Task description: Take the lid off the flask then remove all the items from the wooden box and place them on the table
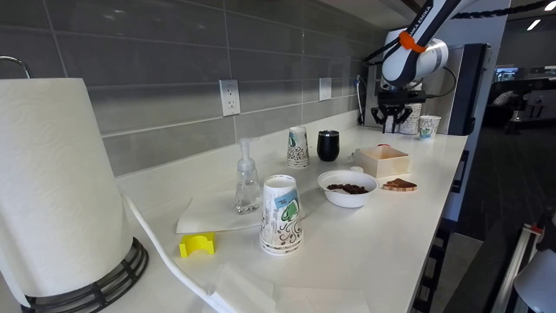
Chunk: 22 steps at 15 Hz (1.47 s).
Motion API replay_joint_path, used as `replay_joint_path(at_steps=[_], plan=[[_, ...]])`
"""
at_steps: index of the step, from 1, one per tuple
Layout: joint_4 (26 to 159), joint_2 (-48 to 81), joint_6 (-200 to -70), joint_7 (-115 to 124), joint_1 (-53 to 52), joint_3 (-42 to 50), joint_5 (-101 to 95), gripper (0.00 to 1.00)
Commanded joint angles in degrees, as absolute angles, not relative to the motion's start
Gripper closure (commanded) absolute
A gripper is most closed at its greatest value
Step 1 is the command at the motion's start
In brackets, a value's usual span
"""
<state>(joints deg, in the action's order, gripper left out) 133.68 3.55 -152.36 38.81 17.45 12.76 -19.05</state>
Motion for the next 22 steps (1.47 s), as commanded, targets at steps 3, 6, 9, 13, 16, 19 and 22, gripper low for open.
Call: replay_joint_path(at_steps=[3,6,9,13,16,19,22], plan=[[134.57,-0.12,-148.19,24.98,14.37,12.45,-11.13,0.21],[135.02,-1.45,-144.90,19.84,12.85,11.44,-8.85,0.00],[134.76,-1.82,-140.40,18.74,11.39,10.34,-9.43,0.00],[133.69,-1.26,-133.21,18.38,9.87,8.94,-8.15,0.00],[134.20,-2.51,-129.17,20.16,9.13,8.29,-8.40,0.00],[135.17,-3.73,-126.89,22.44,9.32,8.34,-8.55,0.00],[135.94,-4.18,-125.59,23.92,10.09,9.04,-8.22,0.00]])
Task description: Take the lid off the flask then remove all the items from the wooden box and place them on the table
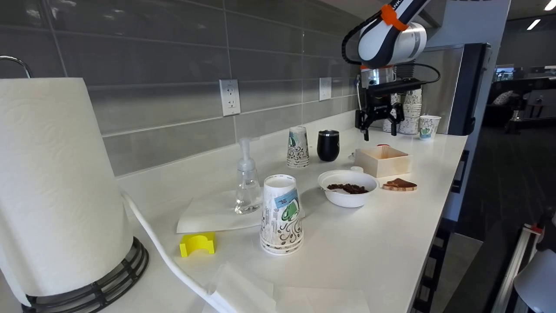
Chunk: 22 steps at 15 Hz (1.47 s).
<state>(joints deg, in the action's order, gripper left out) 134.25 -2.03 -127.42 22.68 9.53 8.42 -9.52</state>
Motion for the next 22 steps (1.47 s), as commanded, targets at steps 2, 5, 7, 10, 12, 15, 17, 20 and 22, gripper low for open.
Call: replay_joint_path(at_steps=[2,5,7,10,12,15,17,20,22], plan=[[136.17,-3.11,-125.04,24.52,10.60,9.60,-8.35,0.00],[136.41,-0.88,-126.42,25.77,11.10,10.32,-8.67,0.00],[136.37,0.43,-127.70,26.15,11.15,10.59,-8.58,0.01],[136.11,2.02,-130.41,27.41,11.17,11.03,-8.64,0.02],[135.84,3.32,-132.66,27.77,10.98,11.18,-8.34,0.00],[135.64,5.04,-134.89,28.30,10.73,11.30,-8.29,0.01],[135.67,6.04,-135.73,28.64,10.61,11.41,-8.28,0.02],[135.79,7.10,-136.54,29.05,10.41,11.64,-8.53,0.03],[135.97,7.50,-136.66,29.43,10.31,11.83,-8.73,0.01]])
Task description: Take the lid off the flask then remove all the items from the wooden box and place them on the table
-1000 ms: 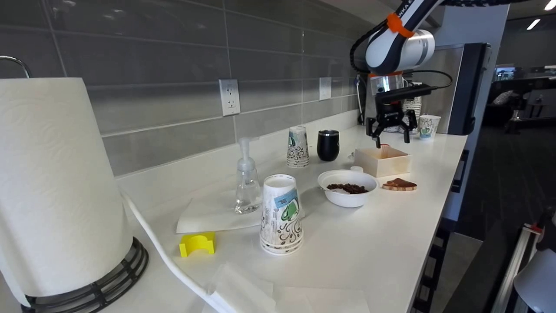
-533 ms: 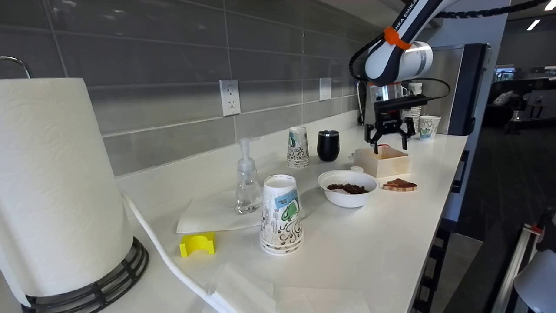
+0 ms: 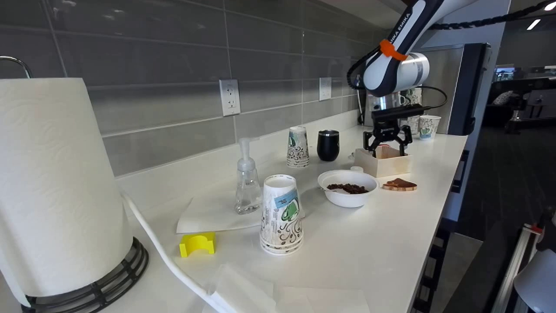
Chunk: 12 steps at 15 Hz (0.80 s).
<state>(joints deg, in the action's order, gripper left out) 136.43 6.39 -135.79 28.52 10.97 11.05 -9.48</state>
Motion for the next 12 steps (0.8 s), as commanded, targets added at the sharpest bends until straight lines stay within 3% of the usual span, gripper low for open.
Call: replay_joint_path(at_steps=[1,7,8,9,11,12], plan=[[136.03,7.62,-136.51,29.72,10.24,11.94,-9.00,0.00],[136.12,8.47,-136.03,30.95,9.63,12.03,-9.78,0.00],[136.08,8.60,-136.03,31.20,9.50,12.04,-9.95,0.06],[136.06,8.73,-136.04,31.39,9.38,12.03,-10.09,0.26],[136.07,8.93,-136.16,31.99,9.10,12.07,-10.26,0.31],[136.11,8.98,-136.27,32.16,9.00,12.08,-10.22,0.39]])
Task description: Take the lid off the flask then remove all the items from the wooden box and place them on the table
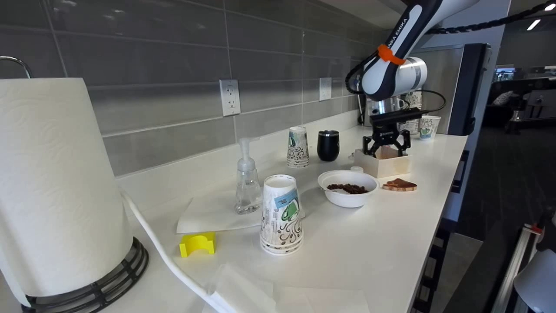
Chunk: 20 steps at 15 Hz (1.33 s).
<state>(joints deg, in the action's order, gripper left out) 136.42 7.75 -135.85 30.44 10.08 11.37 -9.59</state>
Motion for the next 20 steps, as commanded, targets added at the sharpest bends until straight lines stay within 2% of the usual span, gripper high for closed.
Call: replay_joint_path(at_steps=[1,7,8,17,18,19,20], plan=[[136.04,8.86,-136.51,32.34,8.92,12.09,-10.19,0.46],[136.46,8.43,-138.96,35.37,8.51,12.38,-11.03,0.94],[136.60,8.51,-139.33,35.87,8.48,12.48,-11.20,0.99],[137.27,2.92,-140.08,35.86,9.36,14.18,-10.87,0.99],[137.19,1.97,-139.15,35.30,9.53,14.15,-10.51,0.74],[137.16,1.29,-138.82,34.90,9.73,14.03,-10.20,0.74],[137.01,0.78,-137.89,33.68,9.91,13.70,-9.13,0.69]])
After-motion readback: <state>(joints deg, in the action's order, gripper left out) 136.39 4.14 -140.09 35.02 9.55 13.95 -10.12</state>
